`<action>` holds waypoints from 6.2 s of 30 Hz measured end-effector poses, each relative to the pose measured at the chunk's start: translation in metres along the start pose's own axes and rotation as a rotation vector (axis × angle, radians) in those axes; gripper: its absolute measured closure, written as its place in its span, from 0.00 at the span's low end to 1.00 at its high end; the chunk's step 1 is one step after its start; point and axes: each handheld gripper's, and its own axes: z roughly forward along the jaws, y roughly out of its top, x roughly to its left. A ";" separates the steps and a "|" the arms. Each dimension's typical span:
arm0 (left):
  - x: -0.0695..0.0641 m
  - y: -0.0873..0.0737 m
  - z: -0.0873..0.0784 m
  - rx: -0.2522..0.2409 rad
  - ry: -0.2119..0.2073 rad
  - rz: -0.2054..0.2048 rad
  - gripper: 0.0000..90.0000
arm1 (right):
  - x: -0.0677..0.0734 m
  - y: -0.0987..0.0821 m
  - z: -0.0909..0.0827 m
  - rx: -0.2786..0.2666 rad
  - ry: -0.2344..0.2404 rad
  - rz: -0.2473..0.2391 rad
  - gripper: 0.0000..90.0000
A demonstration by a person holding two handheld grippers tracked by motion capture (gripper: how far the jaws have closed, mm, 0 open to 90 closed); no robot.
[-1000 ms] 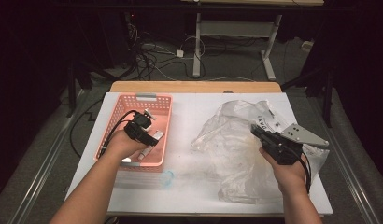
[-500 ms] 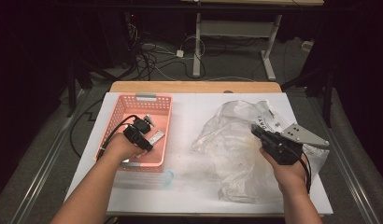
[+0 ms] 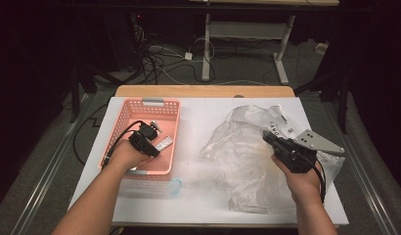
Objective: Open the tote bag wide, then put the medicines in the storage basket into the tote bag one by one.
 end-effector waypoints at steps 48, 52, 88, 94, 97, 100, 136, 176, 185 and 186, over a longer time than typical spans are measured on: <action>-0.034 -0.050 -0.057 -0.435 -0.019 0.012 0.74 | -0.001 0.000 -0.001 0.000 -0.003 -0.003 1.00; -0.044 -0.050 -0.064 -0.500 -0.028 0.024 0.74 | 0.000 -0.001 -0.002 0.000 -0.001 -0.002 1.00; -0.150 -0.031 -0.068 -0.624 -0.176 0.243 0.74 | 0.004 -0.001 0.002 0.004 0.022 -0.012 1.00; -0.165 -0.023 -0.061 -0.624 -0.204 0.266 0.74 | 0.004 0.000 0.001 -0.001 0.020 -0.009 1.00; -0.170 -0.020 -0.059 -0.622 -0.211 0.273 0.74 | 0.004 0.000 0.000 -0.003 0.022 -0.014 1.00; -0.178 -0.013 -0.053 -0.619 -0.225 0.282 0.74 | 0.005 0.000 0.000 -0.004 0.022 -0.012 1.00; -0.217 0.074 0.006 -0.585 -0.213 0.240 0.74 | 0.010 0.003 0.001 -0.021 0.054 -0.010 1.00; -0.220 0.069 0.035 -0.579 -0.278 0.269 0.68 | 0.000 -0.003 -0.003 -0.012 0.031 0.013 1.00; -0.213 0.033 0.024 -0.606 -0.313 0.282 0.48 | 0.001 -0.003 -0.002 -0.008 0.029 0.006 1.00; -0.212 0.030 0.023 -0.612 -0.321 0.276 0.48 | 0.001 -0.003 -0.002 -0.008 0.029 0.006 1.00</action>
